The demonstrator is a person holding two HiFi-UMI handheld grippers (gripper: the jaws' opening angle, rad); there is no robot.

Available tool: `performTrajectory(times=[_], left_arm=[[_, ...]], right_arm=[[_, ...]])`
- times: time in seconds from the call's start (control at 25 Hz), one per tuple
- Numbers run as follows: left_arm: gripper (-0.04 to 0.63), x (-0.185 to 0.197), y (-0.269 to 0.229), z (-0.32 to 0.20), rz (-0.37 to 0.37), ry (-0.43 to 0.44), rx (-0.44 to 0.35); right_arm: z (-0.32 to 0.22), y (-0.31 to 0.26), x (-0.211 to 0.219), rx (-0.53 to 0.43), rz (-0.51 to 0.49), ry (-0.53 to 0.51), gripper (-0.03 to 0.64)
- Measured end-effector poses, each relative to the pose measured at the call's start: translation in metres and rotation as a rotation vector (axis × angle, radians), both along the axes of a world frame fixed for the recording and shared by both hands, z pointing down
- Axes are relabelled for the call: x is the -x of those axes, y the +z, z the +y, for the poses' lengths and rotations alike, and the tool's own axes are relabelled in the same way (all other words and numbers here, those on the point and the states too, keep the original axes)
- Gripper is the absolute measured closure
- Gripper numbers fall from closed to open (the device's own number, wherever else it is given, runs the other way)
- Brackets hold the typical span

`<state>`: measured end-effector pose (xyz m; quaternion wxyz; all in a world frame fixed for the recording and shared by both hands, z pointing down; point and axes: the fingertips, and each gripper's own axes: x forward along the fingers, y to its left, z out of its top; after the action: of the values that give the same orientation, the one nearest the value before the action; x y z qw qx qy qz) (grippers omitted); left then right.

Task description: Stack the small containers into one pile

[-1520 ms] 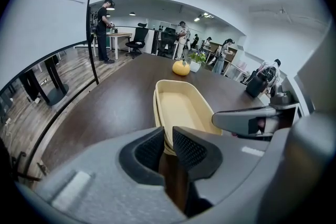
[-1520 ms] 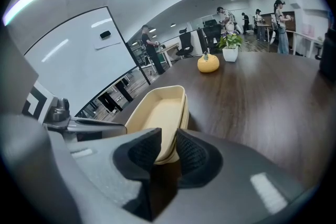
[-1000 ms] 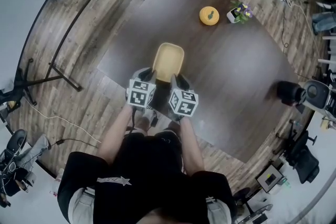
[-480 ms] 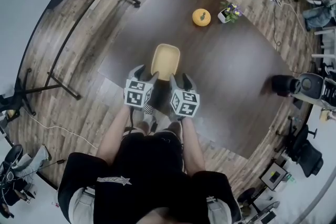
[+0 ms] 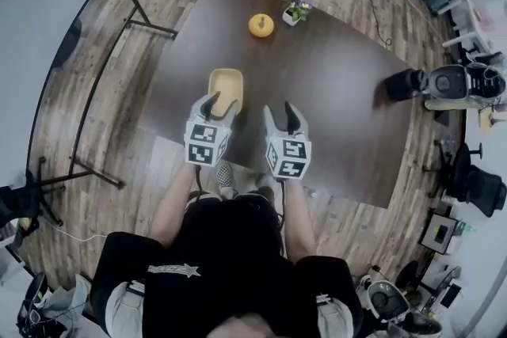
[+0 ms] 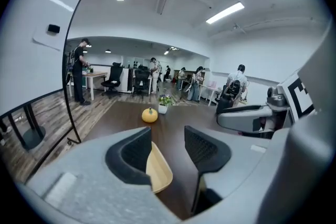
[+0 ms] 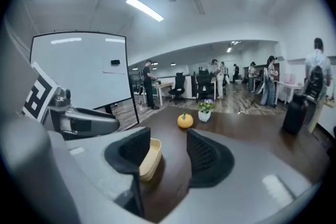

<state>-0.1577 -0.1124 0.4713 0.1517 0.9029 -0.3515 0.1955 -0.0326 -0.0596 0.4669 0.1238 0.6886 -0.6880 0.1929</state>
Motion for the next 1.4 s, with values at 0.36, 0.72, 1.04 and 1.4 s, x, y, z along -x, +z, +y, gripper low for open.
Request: performTrajectory(times=[0.36,0.72,1.04,1.4], left_arm=[[0.506,-0.059,-0.092,0.06,0.088,0.173,-0.225],[0.584,-0.073,-0.093,0.108,0.087,0.234,-0.261],[0.584,-0.071,-0.103,0.117,0.084,0.229,-0.293],[0.584,-0.069,-0.108,0.115,0.086,0.214,-0.305]], right_arm=[[0.086,-0.088,-0.051,-0.234,0.157,0.164,0.44],[0.159,-0.102,-0.07,-0.28,0.202,0.292,0.606],[0.162,-0.105,-0.069,-0.288,0.176,0.275,0.612],[0.154,-0.109,-0.065,-0.299,0.161,0.246,0.612]])
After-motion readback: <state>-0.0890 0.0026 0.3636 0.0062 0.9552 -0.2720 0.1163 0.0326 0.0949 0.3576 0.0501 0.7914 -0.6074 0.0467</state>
